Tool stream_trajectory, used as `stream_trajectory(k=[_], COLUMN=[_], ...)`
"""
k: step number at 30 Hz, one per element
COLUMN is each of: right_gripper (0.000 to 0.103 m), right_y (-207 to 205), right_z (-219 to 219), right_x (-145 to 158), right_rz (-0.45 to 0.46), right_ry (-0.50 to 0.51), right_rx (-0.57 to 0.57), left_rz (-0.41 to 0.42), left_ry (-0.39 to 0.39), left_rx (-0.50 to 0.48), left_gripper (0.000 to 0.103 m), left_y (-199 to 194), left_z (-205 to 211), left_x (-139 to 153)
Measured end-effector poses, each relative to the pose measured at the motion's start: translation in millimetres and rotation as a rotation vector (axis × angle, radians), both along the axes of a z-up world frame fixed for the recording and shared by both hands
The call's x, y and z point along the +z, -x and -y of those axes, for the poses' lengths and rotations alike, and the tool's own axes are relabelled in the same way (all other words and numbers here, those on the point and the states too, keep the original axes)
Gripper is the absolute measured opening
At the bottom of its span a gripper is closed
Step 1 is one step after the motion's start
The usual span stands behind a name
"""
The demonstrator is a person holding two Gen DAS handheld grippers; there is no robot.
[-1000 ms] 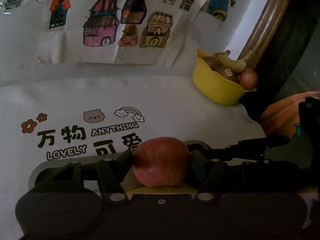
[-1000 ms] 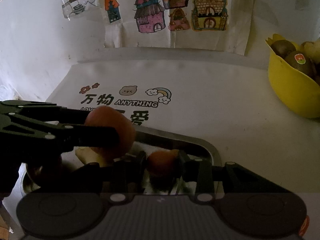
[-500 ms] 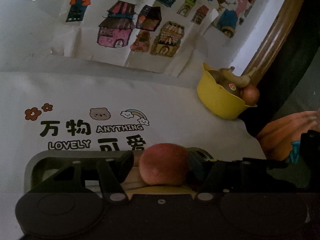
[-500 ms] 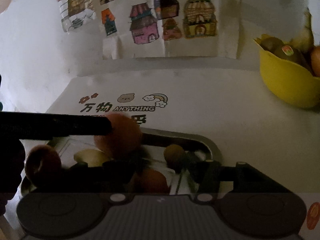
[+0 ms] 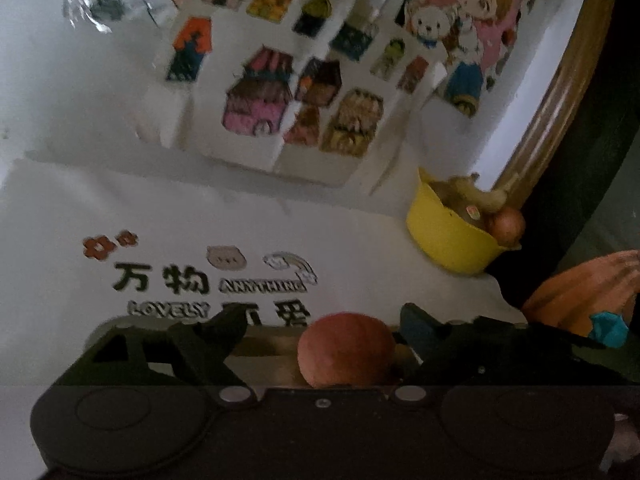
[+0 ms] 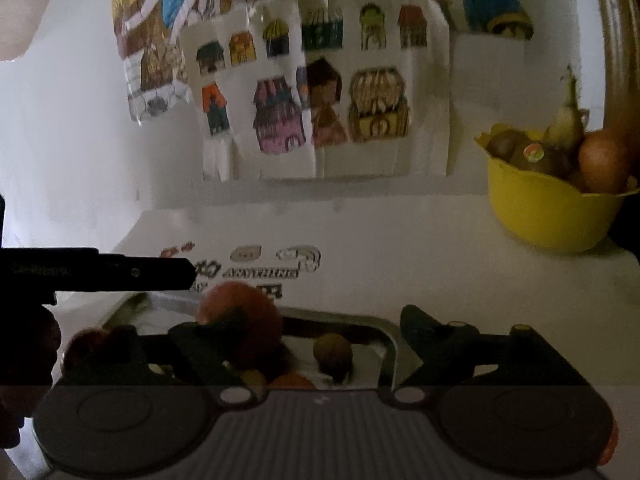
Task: Organize fruits
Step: 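Lower the apple and tomato into the tray and open both tools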
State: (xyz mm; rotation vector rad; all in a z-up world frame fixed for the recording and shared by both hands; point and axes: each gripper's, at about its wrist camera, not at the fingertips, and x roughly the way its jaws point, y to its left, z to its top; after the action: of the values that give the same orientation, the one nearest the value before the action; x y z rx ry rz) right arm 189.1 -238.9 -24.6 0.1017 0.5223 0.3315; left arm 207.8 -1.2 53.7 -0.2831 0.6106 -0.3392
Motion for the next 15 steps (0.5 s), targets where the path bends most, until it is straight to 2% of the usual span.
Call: stream_trajectory(k=[1, 4, 7, 15], right_gripper=[0.093, 0.097, 0.101, 0.103], right_y=[1.9, 7.5, 15.0, 44.0], right_z=[0.7, 2.8, 2.7, -6.4], right_x=[1.2, 4.4, 6.9, 13.8], right_rz=[0.013, 0.041, 0.071, 0.168], right_ry=[-0.003, -0.014, -0.021, 0.003], right_rx=[-0.007, -0.023, -0.034, -0.038], left_rz=[0.013, 0.058, 0.089, 0.121], left_ry=[-0.005, -0.024, -0.028, -0.041], left_rx=[0.011, 0.04, 0.061, 0.102], left_gripper=[0.094, 0.096, 0.102, 0.102], left_y=[2.3, 10.5, 19.4, 46.1], left_z=[-1.4, -3.6, -7.0, -12.5], left_x=[1.8, 7.6, 11.7, 13.3])
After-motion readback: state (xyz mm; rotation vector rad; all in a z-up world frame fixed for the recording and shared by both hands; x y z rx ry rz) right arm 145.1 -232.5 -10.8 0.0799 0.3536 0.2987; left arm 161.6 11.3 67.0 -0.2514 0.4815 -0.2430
